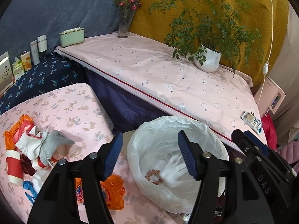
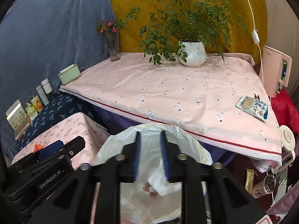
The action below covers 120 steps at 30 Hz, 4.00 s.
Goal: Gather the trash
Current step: 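Return both grippers to the pile and open them over the items, then grasp the red paper cup with the left gripper while the right grasps the blue strap, then carry the red cup and blue strap to the bin and release them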
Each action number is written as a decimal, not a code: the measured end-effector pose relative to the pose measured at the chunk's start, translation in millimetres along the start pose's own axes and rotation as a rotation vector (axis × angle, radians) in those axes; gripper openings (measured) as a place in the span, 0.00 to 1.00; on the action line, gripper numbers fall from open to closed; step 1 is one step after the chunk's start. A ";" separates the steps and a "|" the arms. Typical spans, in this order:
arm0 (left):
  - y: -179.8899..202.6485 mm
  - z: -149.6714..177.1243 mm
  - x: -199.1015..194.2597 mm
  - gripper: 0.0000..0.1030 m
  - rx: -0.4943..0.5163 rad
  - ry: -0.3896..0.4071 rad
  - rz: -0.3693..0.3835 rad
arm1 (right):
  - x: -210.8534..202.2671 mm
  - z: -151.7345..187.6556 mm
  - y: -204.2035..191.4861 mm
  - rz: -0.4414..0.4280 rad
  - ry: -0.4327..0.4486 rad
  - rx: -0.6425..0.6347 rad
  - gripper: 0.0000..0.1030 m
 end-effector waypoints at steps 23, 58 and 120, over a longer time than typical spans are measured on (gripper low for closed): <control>-108.2 22.1 -73.6 0.59 -0.094 0.050 -0.207 | -49.7 29.2 -96.5 -0.130 -0.004 -0.077 0.47; -344.0 134.4 -135.7 0.86 -0.341 -0.054 -0.526 | -34.6 194.4 -285.1 -0.344 -0.279 -0.252 0.51; -200.4 47.2 -129.4 0.60 -0.248 0.021 -0.248 | -68.7 79.6 -203.7 -0.351 -0.067 -0.075 0.13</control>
Point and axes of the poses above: each gripper's, at about its wrist camera, not at the fingertips, and x roughly the way its jaws point, y to its right, z to its underside, the point moved 8 cm from there along x, roughly the way its jaws point, and after that the axes turned 4 degrees about y, right-handed, at the moved point
